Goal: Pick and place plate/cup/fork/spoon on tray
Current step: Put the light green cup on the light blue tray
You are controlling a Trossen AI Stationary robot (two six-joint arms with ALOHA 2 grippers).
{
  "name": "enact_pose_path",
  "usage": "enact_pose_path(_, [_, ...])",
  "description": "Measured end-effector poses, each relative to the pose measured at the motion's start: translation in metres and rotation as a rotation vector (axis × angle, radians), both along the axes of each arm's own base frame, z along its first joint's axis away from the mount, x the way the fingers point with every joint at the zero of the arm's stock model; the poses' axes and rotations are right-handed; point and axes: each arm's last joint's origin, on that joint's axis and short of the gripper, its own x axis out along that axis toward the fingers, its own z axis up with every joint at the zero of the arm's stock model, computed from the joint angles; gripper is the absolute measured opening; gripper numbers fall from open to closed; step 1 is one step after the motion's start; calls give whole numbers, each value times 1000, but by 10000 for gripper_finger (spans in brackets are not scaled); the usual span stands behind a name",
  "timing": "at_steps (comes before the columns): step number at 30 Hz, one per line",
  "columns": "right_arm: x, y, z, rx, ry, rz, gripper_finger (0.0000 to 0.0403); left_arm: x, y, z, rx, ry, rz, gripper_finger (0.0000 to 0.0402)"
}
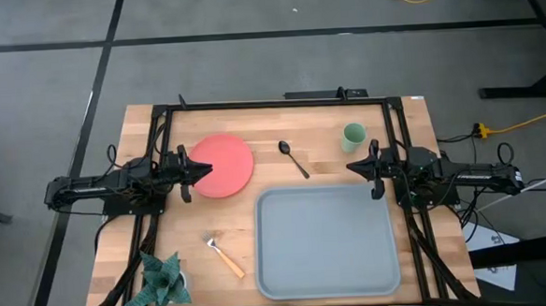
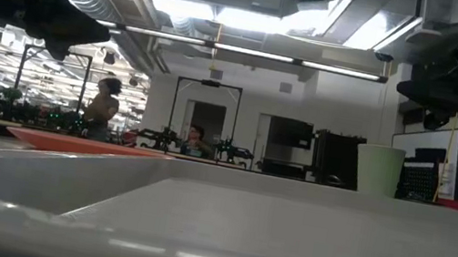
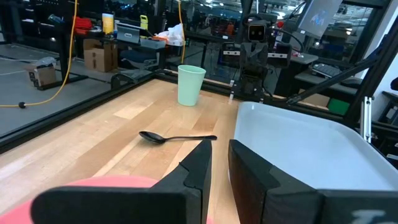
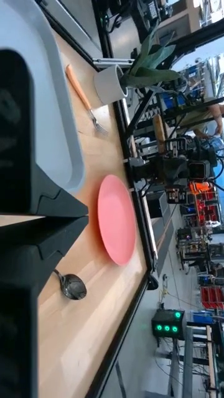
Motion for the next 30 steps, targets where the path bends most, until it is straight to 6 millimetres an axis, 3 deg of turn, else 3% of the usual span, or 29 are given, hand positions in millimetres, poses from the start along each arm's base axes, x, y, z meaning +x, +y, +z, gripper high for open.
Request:
enact_pose_path(16, [0, 0, 0, -31, 0, 1, 6, 0, 2, 2, 42, -9, 58, 47])
enact_pose_path(21, [0, 1, 3, 94, -36, 19, 6, -2, 2, 15, 42, -152, 86, 47])
enact_pose_path(30, [-2, 4, 24, 13, -255, 124, 6, -5, 3, 28, 51, -286, 126, 47])
